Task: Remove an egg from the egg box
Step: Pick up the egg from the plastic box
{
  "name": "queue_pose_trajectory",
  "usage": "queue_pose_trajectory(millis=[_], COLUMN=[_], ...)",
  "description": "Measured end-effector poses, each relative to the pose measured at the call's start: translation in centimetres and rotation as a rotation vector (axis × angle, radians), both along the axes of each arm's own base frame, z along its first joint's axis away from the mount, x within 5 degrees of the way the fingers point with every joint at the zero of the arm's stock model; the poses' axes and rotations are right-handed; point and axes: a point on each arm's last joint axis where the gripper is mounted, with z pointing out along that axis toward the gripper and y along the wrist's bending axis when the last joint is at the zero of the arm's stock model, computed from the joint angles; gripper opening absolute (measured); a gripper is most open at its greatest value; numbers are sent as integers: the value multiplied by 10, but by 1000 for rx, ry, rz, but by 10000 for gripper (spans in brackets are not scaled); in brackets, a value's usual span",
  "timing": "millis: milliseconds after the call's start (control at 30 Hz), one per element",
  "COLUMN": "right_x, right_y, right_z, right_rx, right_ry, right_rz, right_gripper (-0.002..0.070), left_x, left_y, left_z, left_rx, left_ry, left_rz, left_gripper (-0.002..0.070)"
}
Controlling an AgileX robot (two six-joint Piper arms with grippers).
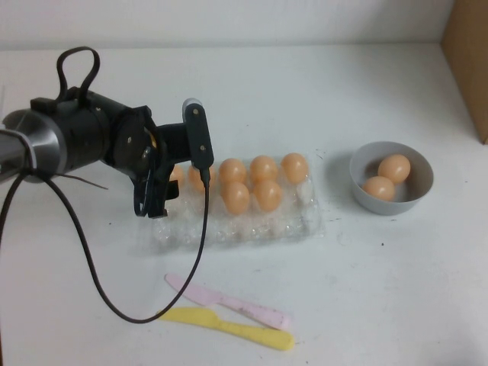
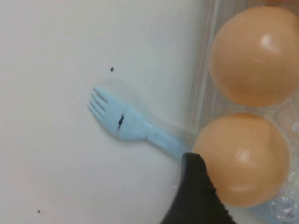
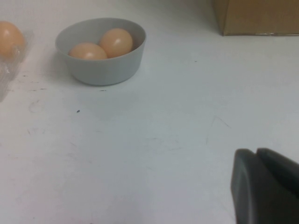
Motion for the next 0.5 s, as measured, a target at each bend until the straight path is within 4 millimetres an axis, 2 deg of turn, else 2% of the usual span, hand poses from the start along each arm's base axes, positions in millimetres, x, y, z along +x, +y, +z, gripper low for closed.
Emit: queue_pose_trajectory(millis=[333, 433, 500], right_x=[0, 0, 0], right_y=[0, 0, 0], right_z=[0, 0, 0], right_rx=[0, 0, 0], right_ry=[0, 0, 0], right_rz=[0, 0, 0], right_gripper=[-17, -17, -17], left_x=[2, 3, 2], left_y=[4, 4, 5], left_z=[-3, 7, 20], left_rx=[-7, -6, 0], left_ry=[18, 51, 70], left_rz=[13, 32, 44], left_gripper=[414, 395, 368])
